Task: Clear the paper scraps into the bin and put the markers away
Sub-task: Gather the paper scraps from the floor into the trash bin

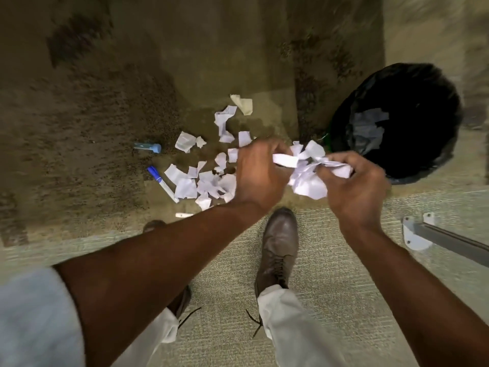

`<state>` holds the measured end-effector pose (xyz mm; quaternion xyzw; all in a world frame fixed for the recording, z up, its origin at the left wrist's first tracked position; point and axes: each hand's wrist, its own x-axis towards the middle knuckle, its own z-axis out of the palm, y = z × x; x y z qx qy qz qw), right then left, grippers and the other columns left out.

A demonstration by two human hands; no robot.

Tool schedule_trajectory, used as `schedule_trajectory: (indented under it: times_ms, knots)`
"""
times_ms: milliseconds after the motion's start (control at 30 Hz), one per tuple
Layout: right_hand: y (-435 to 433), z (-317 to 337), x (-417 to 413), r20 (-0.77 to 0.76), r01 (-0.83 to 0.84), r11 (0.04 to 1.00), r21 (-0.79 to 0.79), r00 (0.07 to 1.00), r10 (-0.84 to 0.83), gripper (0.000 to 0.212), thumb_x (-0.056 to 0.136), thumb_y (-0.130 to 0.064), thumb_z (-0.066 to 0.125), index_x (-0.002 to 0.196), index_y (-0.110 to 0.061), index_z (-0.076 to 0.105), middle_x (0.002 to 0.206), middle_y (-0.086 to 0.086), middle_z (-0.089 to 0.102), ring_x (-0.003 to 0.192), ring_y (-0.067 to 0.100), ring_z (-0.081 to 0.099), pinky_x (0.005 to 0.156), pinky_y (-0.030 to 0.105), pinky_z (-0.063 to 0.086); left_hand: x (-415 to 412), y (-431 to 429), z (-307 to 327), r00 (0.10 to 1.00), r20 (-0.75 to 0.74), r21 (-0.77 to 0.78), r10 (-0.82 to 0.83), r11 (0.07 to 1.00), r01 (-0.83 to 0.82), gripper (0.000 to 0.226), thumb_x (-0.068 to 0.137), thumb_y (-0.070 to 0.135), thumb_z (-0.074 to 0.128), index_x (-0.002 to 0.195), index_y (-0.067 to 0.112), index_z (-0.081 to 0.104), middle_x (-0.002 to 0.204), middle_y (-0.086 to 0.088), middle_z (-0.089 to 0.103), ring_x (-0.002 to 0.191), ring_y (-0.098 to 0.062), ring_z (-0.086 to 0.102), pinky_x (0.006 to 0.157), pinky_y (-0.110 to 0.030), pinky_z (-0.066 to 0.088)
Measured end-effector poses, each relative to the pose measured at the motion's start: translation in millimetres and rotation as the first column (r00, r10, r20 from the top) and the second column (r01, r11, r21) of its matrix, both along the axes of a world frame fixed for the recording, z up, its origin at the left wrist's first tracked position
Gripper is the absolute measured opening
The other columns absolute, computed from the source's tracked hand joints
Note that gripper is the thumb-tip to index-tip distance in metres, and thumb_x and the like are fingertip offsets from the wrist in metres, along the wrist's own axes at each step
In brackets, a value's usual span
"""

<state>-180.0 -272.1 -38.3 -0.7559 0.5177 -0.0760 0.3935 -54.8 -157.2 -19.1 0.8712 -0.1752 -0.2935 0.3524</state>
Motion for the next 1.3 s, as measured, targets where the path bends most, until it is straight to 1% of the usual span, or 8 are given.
schedule_trajectory:
  times_ms: [233, 367, 633, 767, 900, 1033, 1133, 1300]
  knots:
    - [-77.6, 71.2, -30.6, 0.050, 0.247, 0.969, 0.023, 0.968, -0.247, 0.017, 0.073, -0.033, 0.087, 0.088, -0.031, 0.080, 0.081, -0.005, 0.080, 0.074, 0.021, 0.079, 0.065, 0.043, 0.067, -37.4, -88.4, 56.0, 0.997, -0.051, -0.118, -0.053, 0.992, 0.046, 0.012, 0.080, 0.006, 0.077, 0.083, 0.017, 0.077, 0.079, 0.007, 0.077, 0.073, -0.009, 0.068, 0.059, -0.021, 0.047]
    - [-118.4, 66.4, -35.6, -0.051, 0.278, 0.960, 0.021, 0.960, -0.277, 0.024, 0.072, -0.030, 0.089, 0.093, -0.022, 0.082, 0.086, 0.002, 0.081, 0.079, 0.022, 0.079, 0.074, 0.048, 0.067, -48.6, -133.5, 52.2, 0.985, -0.085, -0.050, -0.149, 0.988, 0.145, 0.007, 0.087, 0.015, 0.075, 0.092, 0.015, 0.078, 0.090, -0.002, 0.079, 0.087, -0.021, 0.073, 0.067, -0.031, 0.055]
    - [-172.3, 25.8, -27.1, -0.158, 0.354, 0.920, 0.168, 0.931, -0.329, 0.024, 0.079, -0.018, 0.070, 0.103, -0.018, 0.072, 0.113, 0.012, 0.076, 0.090, 0.031, 0.078, 0.071, 0.044, 0.068, -34.9, -159.6, 43.2, 0.888, -0.255, -0.062, -0.383, 0.923, 0.380, 0.078, 0.075, 0.027, 0.074, 0.149, 0.021, 0.052, 0.134, 0.002, 0.069, 0.119, -0.013, 0.063, 0.090, -0.021, 0.048]
    - [-167.0, 22.1, -32.0, -0.141, 0.252, 0.968, 0.014, 0.959, -0.248, 0.036, 0.085, -0.015, 0.056, 0.118, -0.020, 0.071, 0.121, 0.007, 0.074, 0.112, 0.028, 0.073, 0.095, 0.048, 0.063, -29.1, -129.7, 36.3, 0.923, -0.250, -0.096, -0.292, 0.956, 0.276, 0.073, 0.076, 0.026, 0.079, 0.144, 0.021, 0.053, 0.131, 0.004, 0.068, 0.122, -0.017, 0.064, 0.102, -0.033, 0.057]
    - [-111.6, 36.5, -39.6, -0.032, 0.176, 0.984, 0.006, 0.984, -0.176, 0.026, 0.087, -0.011, 0.065, 0.110, -0.020, 0.075, 0.102, -0.001, 0.078, 0.095, 0.016, 0.077, 0.088, 0.042, 0.065, -23.7, -77.6, 17.9, 0.968, -0.178, 0.000, -0.176, 0.984, 0.179, 0.014, 0.091, 0.020, 0.070, 0.103, 0.014, 0.073, 0.101, 0.000, 0.077, 0.098, -0.020, 0.072, 0.092, -0.037, 0.060]
    - [-50.7, 23.7, -40.4, 0.017, 0.067, 0.988, 0.140, 0.997, -0.070, 0.014, 0.097, -0.008, 0.070, 0.110, -0.013, 0.072, 0.097, -0.001, 0.077, 0.089, 0.010, 0.076, 0.084, 0.031, 0.065, -12.3, -1.6, -13.3, 0.954, -0.083, 0.251, -0.287, 0.921, 0.299, 0.013, 0.091, 0.022, 0.067, 0.079, 0.019, 0.066, 0.091, -0.004, 0.079, 0.094, -0.027, 0.075, 0.084, -0.031, 0.055]
    - [-14.0, 2.9, -31.1, 0.005, -0.095, 0.974, 0.204, 0.995, 0.096, 0.014, 0.097, -0.004, 0.071, 0.110, -0.004, 0.069, 0.097, 0.004, 0.073, 0.083, 0.004, 0.069, 0.079, 0.015, 0.057, -1.4, 53.0, -40.7, 0.928, -0.098, 0.412, -0.360, 0.834, 0.367, 0.030, 0.087, 0.031, 0.078, 0.106, 0.009, 0.072, 0.114, -0.017, 0.074, 0.115, -0.035, 0.068, 0.098, -0.037, 0.053]
    - [17.8, -41.8, -7.3, -0.285, -0.423, 0.886, 0.190, 0.840, 0.462, 0.057, 0.085, -0.040, 0.085, 0.129, -0.011, 0.061, 0.120, 0.011, 0.070, 0.104, 0.029, 0.070, 0.090, 0.042, 0.060, 15.2, 115.6, -78.1, 0.894, -0.137, 0.604, -0.427, 0.679, 0.417, 0.091, 0.080, 0.056, 0.078, 0.149, 0.008, 0.043, 0.155, -0.017, 0.042, 0.147, -0.035, 0.035, 0.116, -0.047, 0.044]
